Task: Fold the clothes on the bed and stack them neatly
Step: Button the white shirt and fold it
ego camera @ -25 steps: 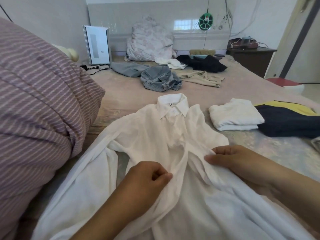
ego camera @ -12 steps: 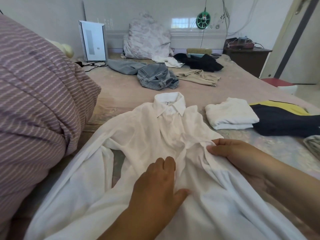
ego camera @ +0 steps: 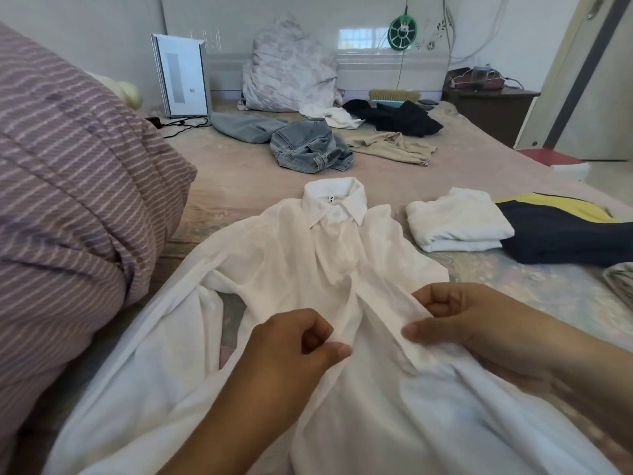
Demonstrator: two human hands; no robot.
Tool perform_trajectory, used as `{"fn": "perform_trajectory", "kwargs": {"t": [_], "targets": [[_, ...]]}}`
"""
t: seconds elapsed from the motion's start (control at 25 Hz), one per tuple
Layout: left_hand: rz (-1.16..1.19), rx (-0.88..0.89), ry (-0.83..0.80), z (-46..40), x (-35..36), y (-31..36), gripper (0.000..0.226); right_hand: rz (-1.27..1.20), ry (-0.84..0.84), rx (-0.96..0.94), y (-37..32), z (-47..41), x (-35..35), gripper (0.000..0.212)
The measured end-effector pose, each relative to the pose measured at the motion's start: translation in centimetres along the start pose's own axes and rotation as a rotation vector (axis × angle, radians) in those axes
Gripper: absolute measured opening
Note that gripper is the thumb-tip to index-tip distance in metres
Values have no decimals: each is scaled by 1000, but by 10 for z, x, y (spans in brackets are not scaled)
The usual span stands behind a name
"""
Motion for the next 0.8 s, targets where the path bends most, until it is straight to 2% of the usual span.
{"fn": "perform_trajectory", "kwargs": {"t": [0.16,0.24,0.32,0.4,0.52,0.68,0.8], "targets": [[286,-33,-71,-2,2,9,12,-144,-21,-1,-11,0,4,12],[428,-19,-34,-5,1,13,23,-254,-26,-43,-19,-3,8,13],[509,31,4,-7,-1,18,22,-333,-46,-89,-25,-5,14,16],[460,83,4,-7,0,23,7,-319,-38,-127,-24,-5,22,25],[437,64,-17,-5,5,20,9,-268,36,-178,-14,-6,29,38],[433,18,-55,-3,13,14,6,-220,160,-274,-3,-6,34,40],[425,20,-5,-4,16,12,6,-45,280,-318,-1,-5,37,49]]}}
Point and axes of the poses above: each hand's wrist, its own z-axis away from the middle knuckle, its own x-axis out of the palm, y = z × x, the point moved 3 cm from there along -z, towards the middle knuckle, and after that the axes turned 11 degrees about -y, right-handed, at the moved point
